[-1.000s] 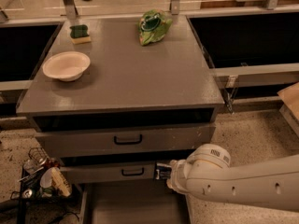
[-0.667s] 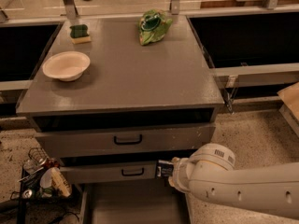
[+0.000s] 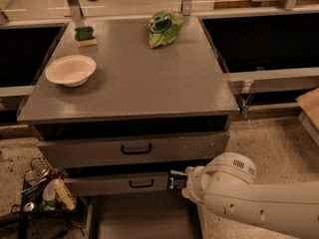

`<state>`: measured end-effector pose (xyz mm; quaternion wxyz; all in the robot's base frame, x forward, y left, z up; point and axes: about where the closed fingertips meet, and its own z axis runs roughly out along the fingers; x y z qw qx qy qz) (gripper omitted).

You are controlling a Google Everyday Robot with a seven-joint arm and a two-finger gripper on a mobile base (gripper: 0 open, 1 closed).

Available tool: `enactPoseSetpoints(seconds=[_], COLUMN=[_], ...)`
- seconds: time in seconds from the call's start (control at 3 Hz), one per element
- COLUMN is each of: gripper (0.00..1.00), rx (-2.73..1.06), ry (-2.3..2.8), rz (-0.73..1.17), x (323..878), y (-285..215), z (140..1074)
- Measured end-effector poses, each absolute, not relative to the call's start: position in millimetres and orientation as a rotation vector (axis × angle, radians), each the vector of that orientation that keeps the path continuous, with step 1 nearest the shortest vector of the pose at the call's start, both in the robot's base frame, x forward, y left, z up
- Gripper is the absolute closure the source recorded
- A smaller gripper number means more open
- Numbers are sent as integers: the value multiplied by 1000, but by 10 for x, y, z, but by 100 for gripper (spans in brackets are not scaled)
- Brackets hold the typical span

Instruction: Pick rxbar blueberry from bottom drawer and place on counter

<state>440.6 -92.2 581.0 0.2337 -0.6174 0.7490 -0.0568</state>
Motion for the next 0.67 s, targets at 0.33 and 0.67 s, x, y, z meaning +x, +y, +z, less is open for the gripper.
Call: enactPoseSetpoints(seconds=[0.33, 0.67], gripper=[100, 100], rx=[-1692, -1691], ry=[2023, 1985], rz=[-232, -301], x=[4386, 4396], y=[-955, -943], z=[6106, 6400])
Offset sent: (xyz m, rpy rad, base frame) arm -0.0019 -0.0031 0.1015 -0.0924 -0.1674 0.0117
